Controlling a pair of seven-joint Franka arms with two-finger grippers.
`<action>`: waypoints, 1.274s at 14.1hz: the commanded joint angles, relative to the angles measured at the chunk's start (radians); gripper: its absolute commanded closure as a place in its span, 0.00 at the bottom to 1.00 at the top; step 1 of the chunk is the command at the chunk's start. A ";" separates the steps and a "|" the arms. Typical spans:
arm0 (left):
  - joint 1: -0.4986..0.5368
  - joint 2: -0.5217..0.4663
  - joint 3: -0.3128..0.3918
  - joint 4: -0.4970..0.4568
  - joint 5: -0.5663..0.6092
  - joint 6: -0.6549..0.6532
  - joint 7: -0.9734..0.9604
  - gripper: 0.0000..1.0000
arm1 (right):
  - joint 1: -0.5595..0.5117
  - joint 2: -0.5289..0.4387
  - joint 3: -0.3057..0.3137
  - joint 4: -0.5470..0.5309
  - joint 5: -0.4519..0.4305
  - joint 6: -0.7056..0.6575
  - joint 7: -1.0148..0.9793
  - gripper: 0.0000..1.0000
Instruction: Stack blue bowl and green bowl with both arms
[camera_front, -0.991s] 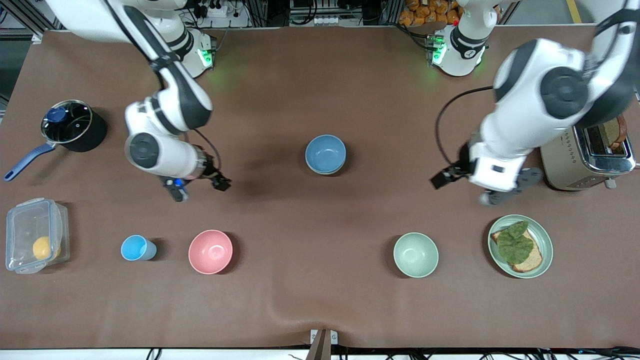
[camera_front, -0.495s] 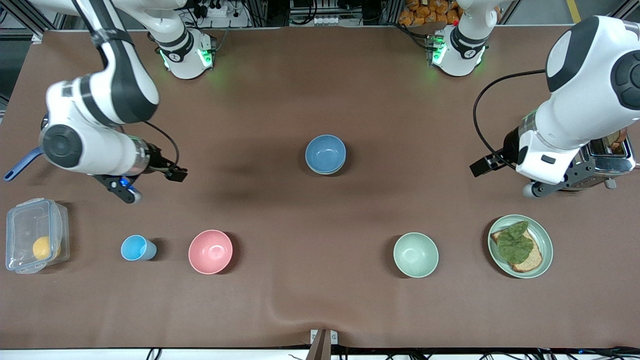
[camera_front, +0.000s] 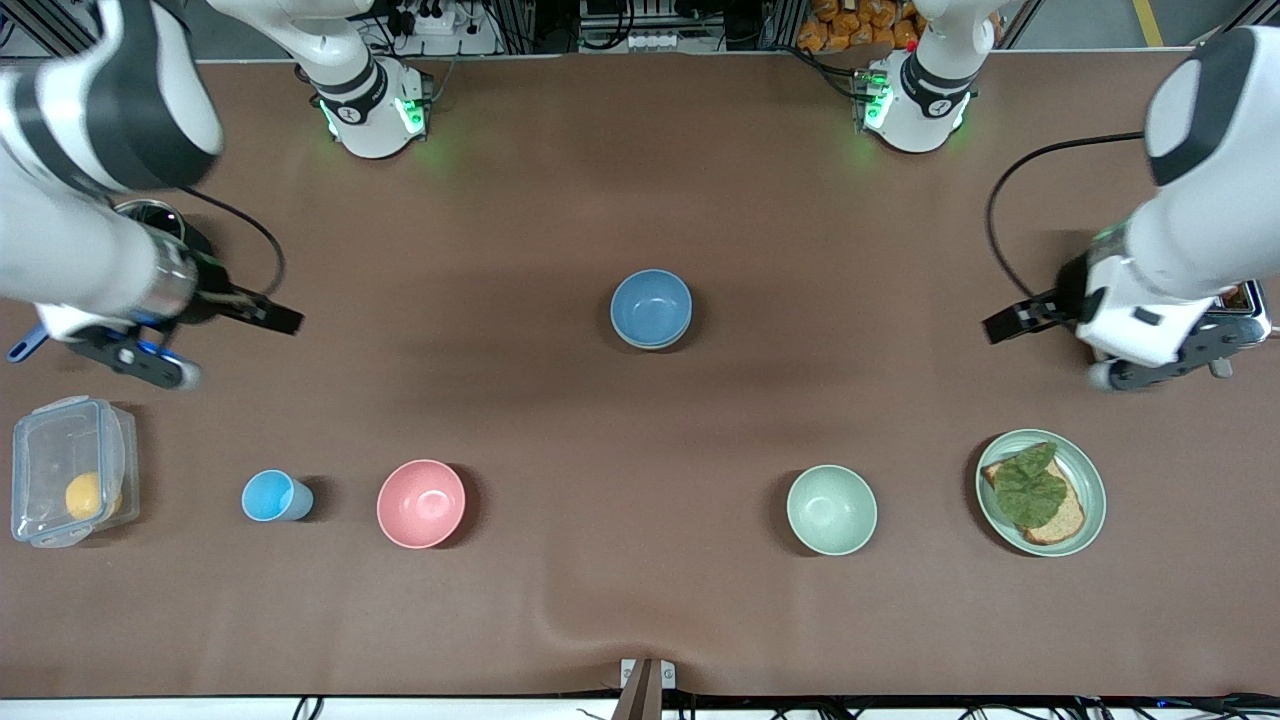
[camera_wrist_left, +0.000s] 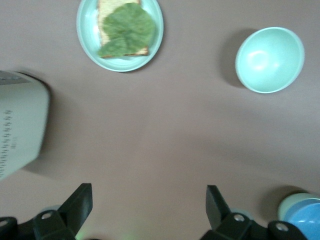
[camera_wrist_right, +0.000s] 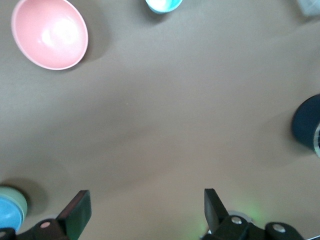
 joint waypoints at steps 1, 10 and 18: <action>-0.216 -0.149 0.288 -0.106 -0.088 -0.015 0.114 0.00 | 0.041 -0.011 -0.050 0.122 -0.028 -0.094 -0.093 0.00; -0.227 -0.237 0.349 -0.027 -0.133 -0.083 0.294 0.00 | 0.005 -0.183 -0.062 0.046 -0.025 -0.053 -0.222 0.00; -0.279 -0.226 0.427 0.012 -0.119 -0.115 0.447 0.00 | 0.006 -0.196 -0.079 0.001 -0.073 0.030 -0.393 0.00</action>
